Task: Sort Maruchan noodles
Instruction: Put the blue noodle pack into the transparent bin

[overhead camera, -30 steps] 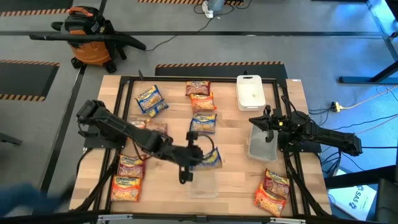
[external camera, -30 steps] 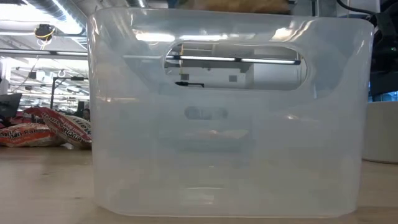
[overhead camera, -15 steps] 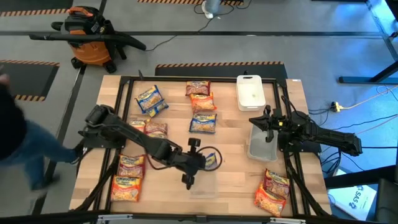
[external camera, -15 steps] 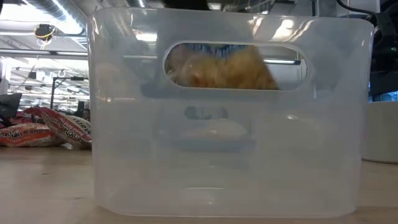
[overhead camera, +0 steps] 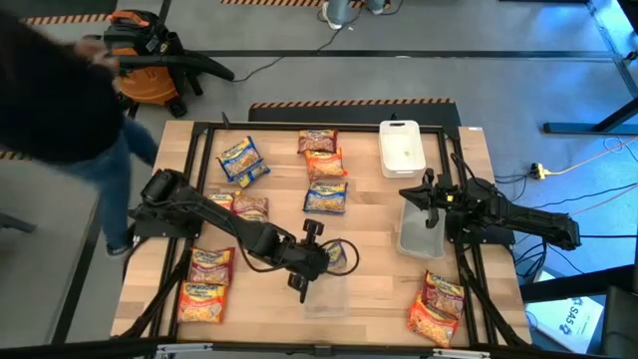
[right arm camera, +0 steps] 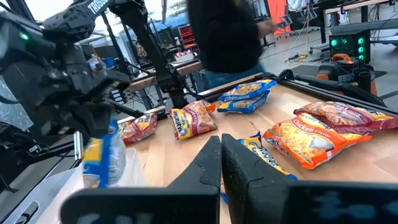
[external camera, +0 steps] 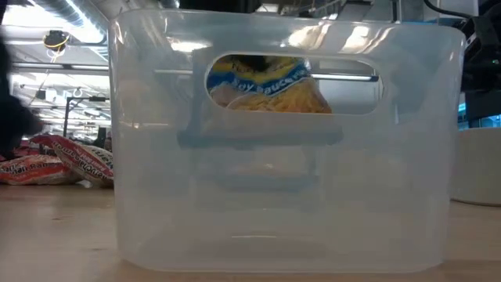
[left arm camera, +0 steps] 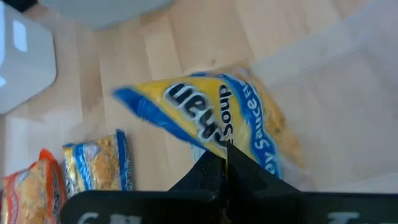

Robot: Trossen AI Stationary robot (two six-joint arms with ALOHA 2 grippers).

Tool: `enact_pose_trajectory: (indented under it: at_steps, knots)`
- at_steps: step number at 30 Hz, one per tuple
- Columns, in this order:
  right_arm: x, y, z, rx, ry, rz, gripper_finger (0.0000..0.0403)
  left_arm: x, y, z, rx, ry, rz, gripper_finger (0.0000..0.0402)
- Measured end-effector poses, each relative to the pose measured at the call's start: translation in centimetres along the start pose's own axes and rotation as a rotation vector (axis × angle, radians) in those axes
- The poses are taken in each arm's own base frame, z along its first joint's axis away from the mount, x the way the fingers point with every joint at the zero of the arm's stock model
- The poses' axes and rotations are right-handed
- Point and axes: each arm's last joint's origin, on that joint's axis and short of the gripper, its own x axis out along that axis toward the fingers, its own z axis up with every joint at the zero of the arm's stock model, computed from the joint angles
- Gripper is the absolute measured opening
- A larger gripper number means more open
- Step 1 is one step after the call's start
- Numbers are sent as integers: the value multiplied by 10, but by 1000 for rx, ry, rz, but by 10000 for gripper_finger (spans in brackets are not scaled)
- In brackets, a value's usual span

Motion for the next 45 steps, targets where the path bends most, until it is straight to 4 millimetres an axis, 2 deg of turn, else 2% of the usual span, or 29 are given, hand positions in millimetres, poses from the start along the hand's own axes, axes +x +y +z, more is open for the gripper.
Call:
enact_pose_trajectory:
  at_steps: [5, 8, 16, 39, 45]
  knots:
    - [0, 0, 0, 0, 0, 0, 1, 11, -5, -2, 48, 26, 12, 0]
    - [0, 0, 0, 0, 0, 0, 1, 10, -8, -2, 78, 23, 28, 0]
    - [0, 0, 0, 0, 0, 0, 1, -15, -1, 14, 132, 38, 36, 0]
    - [0, 0, 0, 0, 0, 0, 1, -15, 1, 11, 113, 94, 4, 0]
    - [0, 0, 0, 0, 0, 0, 1, -26, 5, 19, 84, 74, 1, 0]
